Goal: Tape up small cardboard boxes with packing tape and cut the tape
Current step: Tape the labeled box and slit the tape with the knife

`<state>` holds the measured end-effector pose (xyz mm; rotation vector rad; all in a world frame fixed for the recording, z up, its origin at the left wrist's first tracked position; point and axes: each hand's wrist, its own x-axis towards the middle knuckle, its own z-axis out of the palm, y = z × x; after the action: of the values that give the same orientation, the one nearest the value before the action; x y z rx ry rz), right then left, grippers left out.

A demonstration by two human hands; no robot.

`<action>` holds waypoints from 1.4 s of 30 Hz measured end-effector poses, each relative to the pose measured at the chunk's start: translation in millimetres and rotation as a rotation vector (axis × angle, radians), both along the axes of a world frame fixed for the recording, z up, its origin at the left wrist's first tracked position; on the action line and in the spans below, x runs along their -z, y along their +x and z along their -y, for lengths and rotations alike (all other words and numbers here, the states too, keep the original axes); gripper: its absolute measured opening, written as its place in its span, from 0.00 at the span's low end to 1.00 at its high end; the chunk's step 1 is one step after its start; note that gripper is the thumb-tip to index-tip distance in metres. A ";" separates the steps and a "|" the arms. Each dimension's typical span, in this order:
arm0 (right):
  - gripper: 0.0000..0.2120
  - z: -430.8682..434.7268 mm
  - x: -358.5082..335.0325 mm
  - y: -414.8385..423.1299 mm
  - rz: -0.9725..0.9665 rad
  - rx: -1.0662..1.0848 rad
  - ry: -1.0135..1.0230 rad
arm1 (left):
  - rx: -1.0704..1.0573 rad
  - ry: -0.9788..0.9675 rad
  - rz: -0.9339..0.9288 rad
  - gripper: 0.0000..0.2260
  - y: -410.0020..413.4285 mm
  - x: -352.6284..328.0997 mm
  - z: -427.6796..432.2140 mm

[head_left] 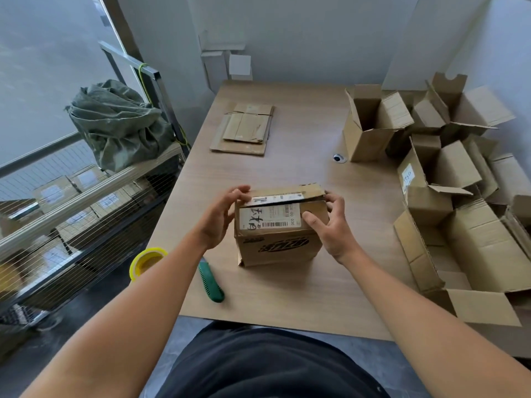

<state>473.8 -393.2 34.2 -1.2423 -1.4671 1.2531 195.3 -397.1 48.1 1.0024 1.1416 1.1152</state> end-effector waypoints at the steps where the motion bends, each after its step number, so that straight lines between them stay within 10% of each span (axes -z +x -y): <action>1: 0.35 2.6 0.6 -1.5 0.023 0.019 0.005 | -0.017 0.012 -0.032 0.16 2.6 3.7 6.0; 6: 0.30 -1.1 -1.5 11.3 0.340 -0.056 0.155 | -0.092 0.079 -0.221 0.13 17.3 27.2 40.9; 12: 0.12 12.1 -4.9 0.2 0.047 0.092 -0.072 | -0.230 -0.341 0.268 0.50 33.7 39.9 56.7; 19: 0.22 2.8 4.2 6.6 -0.310 0.117 -0.381 | -0.075 -0.523 0.230 0.24 41.7 59.3 58.5; 25: 0.27 36.6 42.4 12.6 0.004 0.036 -0.401 | -0.151 -0.491 0.103 0.25 46.4 66.1 57.0; 31: 0.25 32.9 32.2 -15.8 0.834 0.135 0.214 | -0.134 -0.386 -0.079 0.22 37.0 67.3 41.3; 38: 0.31 36.9 30.8 -70.9 1.321 -0.220 0.095 | 0.095 -0.275 -0.285 0.19 0.3 51.7 50.7; 42: 0.29 34.1 28.6 -71.1 1.373 -0.207 0.054 | -0.235 -0.253 -0.879 0.29 -116.6 71.9 100.0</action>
<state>402.6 -427.3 5.6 -2.0933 -2.5549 0.3166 78.7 -497.1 -23.8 1.2087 2.0884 0.6616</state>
